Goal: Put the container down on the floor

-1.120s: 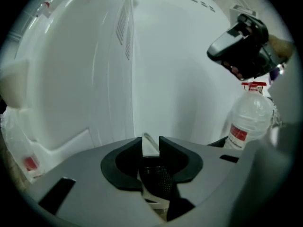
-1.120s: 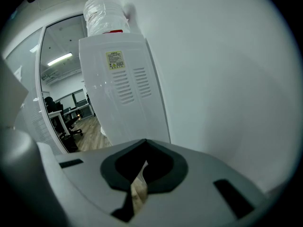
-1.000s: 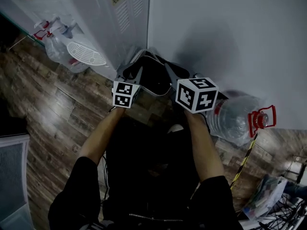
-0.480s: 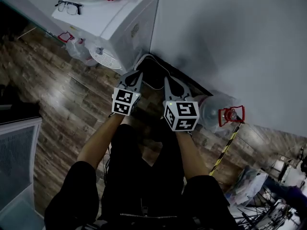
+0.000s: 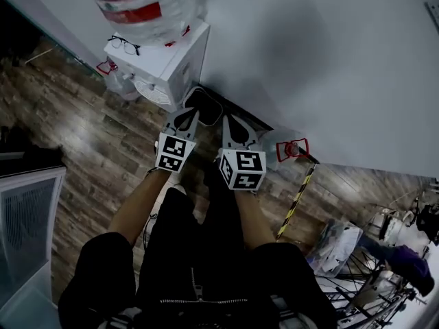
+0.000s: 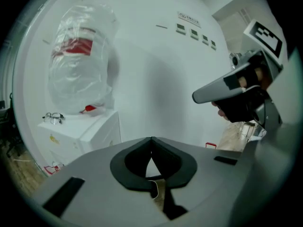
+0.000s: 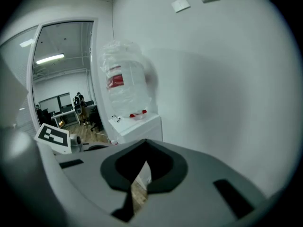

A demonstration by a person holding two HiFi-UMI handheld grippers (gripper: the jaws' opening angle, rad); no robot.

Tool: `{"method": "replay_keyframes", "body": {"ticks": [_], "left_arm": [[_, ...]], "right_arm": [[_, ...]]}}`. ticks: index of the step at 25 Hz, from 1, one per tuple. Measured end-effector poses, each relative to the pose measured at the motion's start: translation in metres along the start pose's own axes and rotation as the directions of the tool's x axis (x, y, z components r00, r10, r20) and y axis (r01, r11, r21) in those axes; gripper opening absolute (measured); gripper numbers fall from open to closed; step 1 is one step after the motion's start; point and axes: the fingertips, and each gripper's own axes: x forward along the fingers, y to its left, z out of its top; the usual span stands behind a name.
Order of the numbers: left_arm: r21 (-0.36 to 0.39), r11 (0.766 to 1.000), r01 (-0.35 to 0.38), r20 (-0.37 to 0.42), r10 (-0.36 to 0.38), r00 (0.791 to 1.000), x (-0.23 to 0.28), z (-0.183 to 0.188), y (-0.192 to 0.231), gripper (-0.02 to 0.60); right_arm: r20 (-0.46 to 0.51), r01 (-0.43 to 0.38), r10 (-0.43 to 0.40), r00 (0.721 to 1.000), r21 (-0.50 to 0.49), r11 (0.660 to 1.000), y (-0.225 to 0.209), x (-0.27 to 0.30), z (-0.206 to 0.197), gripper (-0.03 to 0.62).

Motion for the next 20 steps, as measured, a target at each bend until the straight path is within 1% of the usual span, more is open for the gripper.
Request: {"method": "replay_keyframes", "body": {"ticks": [3,7,11,14,20], "left_arm": [[-0.009,1.000,-0.009,-0.007,0.009,1.000,-0.027,0.021,-0.012,0.015],[-0.022,1.000,-0.018,0.005,0.018,1.000,-0.053,0.042,-0.021,0.015],[-0.007,1.000,-0.026,0.014,0.026,1.000,-0.060,0.057,-0.021,0.015],[0.007,1.000,-0.020,0.004,0.020,1.000,-0.061,0.057,-0.026,0.015],[0.002,0.999,-0.034,0.011,0.034,0.999,-0.057,0.069,-0.026,0.015]], "right_arm": [[0.011,0.000,0.000,1.000,0.021,1.000,0.013,-0.028,0.020,0.009],[0.030,-0.011,0.012,0.999,-0.021,1.000,0.029,-0.056,0.040,0.009],[0.056,-0.024,0.027,0.998,-0.056,0.998,0.033,-0.070,0.055,0.009],[0.063,-0.029,0.033,0.997,-0.066,0.997,0.030,-0.080,0.056,0.009],[0.064,-0.039,0.045,0.997,-0.083,0.996,0.022,-0.082,0.065,0.009]]}}
